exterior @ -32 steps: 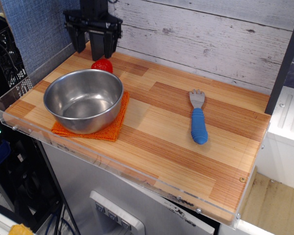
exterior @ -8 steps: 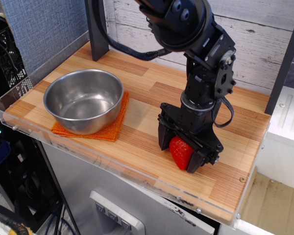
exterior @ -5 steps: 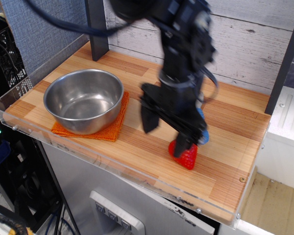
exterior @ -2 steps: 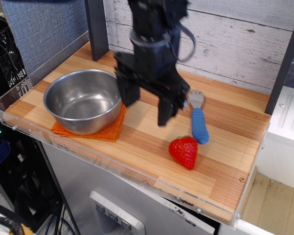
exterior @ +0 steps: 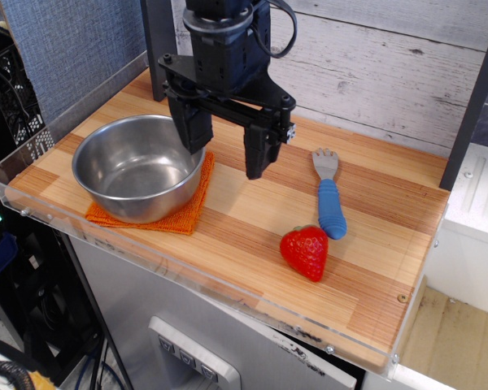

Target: Move the red object in front of the blue fork.

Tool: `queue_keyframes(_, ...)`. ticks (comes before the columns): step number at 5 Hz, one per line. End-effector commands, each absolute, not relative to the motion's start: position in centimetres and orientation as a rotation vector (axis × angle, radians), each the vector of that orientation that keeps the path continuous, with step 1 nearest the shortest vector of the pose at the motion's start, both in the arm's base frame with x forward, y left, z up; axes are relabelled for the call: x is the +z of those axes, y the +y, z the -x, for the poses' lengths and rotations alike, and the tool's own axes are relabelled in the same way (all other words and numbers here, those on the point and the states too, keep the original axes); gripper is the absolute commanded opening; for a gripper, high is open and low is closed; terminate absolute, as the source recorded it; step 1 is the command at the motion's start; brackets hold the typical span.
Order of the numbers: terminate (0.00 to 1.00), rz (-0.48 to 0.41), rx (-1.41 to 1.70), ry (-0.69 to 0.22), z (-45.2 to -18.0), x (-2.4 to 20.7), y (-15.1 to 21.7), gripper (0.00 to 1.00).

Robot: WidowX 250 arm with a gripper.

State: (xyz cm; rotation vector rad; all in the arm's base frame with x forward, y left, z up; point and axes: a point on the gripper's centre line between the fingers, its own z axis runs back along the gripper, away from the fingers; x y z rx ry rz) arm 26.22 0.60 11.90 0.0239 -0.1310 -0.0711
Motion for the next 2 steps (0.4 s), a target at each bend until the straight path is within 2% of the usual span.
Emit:
queue_keyframes(1,0.0,-0.032,-0.097,-0.147,-25.5,12.61,1.84,1.0)
queue_keyframes(2,1.0,-0.032,-0.097,-0.147,-25.5,12.61,1.84,1.0)
